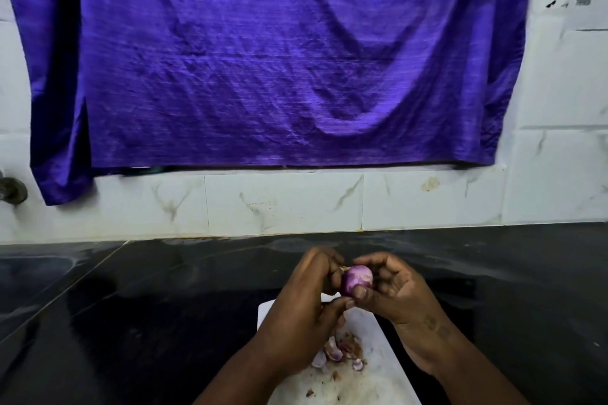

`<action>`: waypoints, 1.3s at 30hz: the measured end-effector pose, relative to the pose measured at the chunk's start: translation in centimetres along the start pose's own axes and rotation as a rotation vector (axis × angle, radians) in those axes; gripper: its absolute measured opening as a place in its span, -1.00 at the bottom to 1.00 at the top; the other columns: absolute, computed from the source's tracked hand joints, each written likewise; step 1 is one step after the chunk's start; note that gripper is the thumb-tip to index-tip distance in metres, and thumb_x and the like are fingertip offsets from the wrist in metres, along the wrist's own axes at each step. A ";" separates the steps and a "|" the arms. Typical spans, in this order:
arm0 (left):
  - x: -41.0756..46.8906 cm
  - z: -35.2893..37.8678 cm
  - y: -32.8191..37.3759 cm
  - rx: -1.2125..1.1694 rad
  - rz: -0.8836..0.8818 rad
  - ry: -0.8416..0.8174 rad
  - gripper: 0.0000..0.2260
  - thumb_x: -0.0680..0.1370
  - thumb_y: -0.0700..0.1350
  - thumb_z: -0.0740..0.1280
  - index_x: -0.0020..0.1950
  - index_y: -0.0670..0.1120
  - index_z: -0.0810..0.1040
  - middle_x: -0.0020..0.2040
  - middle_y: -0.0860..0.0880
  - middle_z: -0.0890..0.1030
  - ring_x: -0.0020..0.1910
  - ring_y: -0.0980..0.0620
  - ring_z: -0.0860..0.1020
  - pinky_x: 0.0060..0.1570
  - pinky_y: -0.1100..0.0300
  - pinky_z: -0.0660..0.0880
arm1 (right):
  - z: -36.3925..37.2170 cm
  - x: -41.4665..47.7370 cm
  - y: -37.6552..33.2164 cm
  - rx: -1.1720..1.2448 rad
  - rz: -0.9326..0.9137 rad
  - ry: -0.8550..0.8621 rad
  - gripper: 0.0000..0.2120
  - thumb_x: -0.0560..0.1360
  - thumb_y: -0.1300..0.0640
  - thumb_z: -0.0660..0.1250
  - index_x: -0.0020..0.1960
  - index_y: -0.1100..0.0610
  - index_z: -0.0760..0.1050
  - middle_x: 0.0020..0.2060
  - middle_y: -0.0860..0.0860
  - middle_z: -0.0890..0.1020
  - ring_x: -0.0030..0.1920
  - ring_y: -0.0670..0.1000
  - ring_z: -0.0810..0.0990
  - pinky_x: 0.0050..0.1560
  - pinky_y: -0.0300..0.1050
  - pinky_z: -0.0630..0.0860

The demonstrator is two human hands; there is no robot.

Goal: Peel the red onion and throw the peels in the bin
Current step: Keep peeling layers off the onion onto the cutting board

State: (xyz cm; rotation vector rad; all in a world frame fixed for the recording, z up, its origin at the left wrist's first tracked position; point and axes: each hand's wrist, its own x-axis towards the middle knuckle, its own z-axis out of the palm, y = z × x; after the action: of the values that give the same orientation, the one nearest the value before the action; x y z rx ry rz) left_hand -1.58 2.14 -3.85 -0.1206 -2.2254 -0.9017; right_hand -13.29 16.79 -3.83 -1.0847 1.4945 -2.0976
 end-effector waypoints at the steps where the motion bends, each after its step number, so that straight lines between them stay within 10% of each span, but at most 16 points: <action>1: 0.1 0.0 0.0 -0.014 -0.012 0.022 -0.70 0.58 -0.12 0.50 0.23 0.04 0.48 0.17 0.18 0.50 0.15 0.09 0.59 0.08 0.07 0.61 | 0.0 0.1 0.0 -0.002 -0.005 0.010 -0.55 0.20 0.13 0.65 0.07 0.12 0.65 0.06 0.24 0.71 0.04 0.15 0.71 0.02 -0.06 0.65; 5: 0.2 -0.2 -0.3 0.005 0.016 0.070 -0.63 0.53 -0.11 0.56 0.29 0.12 0.61 0.39 0.31 0.43 0.36 0.13 0.56 0.25 0.13 0.61 | 0.0 0.1 0.0 0.001 -0.006 0.007 -0.49 0.18 0.03 0.71 0.07 0.10 0.65 0.06 0.21 0.71 0.05 0.14 0.71 0.06 0.00 0.65; 16: 0.4 -0.7 0.1 -0.052 -0.019 0.047 -0.74 0.48 -0.22 0.59 0.05 -0.02 0.60 0.32 0.31 0.45 0.26 0.21 0.59 0.17 0.24 0.61 | -0.1 0.0 0.0 -0.036 -0.030 0.031 -0.60 0.26 0.33 0.65 0.04 0.10 0.67 0.04 0.21 0.73 0.04 0.16 0.72 -0.02 -0.11 0.64; 24: 0.4 -1.6 -0.2 -0.143 -0.044 -0.074 -0.78 0.45 -0.23 0.60 -0.08 -0.09 0.58 0.23 0.28 0.47 0.32 0.16 0.52 0.11 0.34 0.55 | -0.1 -0.2 0.0 -0.066 0.050 -0.058 -0.48 0.23 0.16 0.66 0.16 0.15 0.66 0.10 0.20 0.73 0.13 0.25 0.70 0.11 0.04 0.66; 32: 0.4 -1.4 -0.8 -0.130 -0.044 -0.085 -0.87 0.53 -0.16 0.56 -0.11 0.00 0.63 0.24 0.22 0.50 0.34 0.02 0.54 0.29 -0.07 0.58 | 0.1 -0.4 -0.5 0.001 0.129 -0.035 -0.67 0.48 0.12 0.43 0.22 0.17 0.65 0.10 0.23 0.73 0.17 0.27 0.69 0.26 0.21 0.59; 39: 0.2 -0.7 -0.5 0.021 0.013 -0.015 -0.92 0.56 -0.06 0.51 -0.05 0.04 0.62 0.27 0.34 0.41 0.40 0.11 0.44 0.25 -0.04 0.58 | -0.1 0.0 0.0 0.067 0.176 0.104 -0.62 0.41 0.09 0.47 0.17 0.25 0.64 0.04 0.27 0.74 0.10 0.28 0.72 0.14 0.09 0.67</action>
State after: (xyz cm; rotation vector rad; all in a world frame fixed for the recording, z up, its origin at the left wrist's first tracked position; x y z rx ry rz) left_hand -1.53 1.27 -3.65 -0.1324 -2.2451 -0.8733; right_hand -13.36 16.86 -3.89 -0.8001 1.4961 -2.0927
